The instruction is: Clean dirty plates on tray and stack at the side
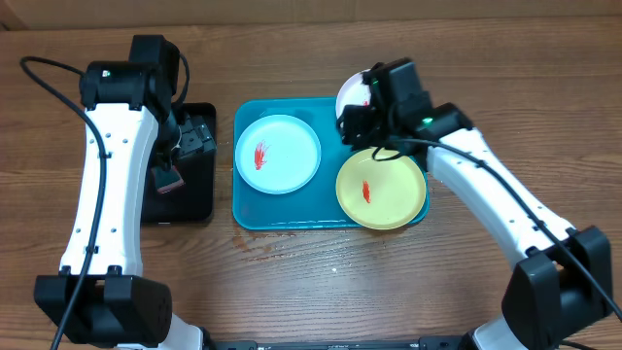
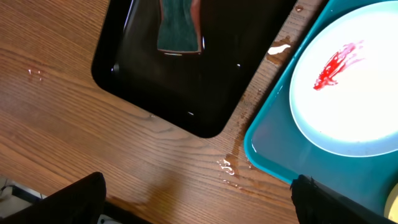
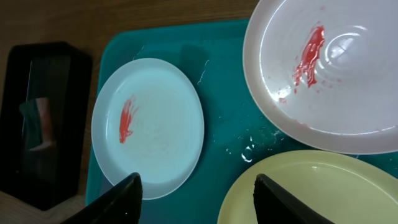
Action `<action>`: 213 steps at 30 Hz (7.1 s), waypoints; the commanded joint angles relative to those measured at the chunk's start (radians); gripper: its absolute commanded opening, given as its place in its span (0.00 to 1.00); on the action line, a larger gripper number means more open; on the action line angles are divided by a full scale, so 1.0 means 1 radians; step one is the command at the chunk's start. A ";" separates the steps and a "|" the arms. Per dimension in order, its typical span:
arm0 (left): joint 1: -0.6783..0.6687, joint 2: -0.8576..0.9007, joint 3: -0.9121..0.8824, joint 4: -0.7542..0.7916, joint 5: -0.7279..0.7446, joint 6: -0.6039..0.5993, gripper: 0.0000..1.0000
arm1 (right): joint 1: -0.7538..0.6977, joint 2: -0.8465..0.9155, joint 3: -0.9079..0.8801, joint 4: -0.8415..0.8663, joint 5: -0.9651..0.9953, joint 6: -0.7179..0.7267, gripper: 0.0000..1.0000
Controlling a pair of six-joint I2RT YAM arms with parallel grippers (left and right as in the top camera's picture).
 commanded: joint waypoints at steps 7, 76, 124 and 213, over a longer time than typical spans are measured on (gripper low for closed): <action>-0.006 0.016 0.023 0.033 -0.033 -0.025 0.98 | 0.017 0.054 0.030 0.012 0.064 0.020 0.59; -0.012 0.022 0.018 0.135 -0.117 0.025 0.97 | 0.103 0.410 0.139 0.085 0.026 0.022 0.23; 0.179 0.023 -0.610 0.930 -0.111 0.212 0.41 | 0.106 0.422 0.133 0.095 0.071 0.043 0.04; 0.266 0.220 -0.304 0.689 0.106 0.206 0.04 | 0.105 0.422 0.133 0.092 0.071 0.040 0.04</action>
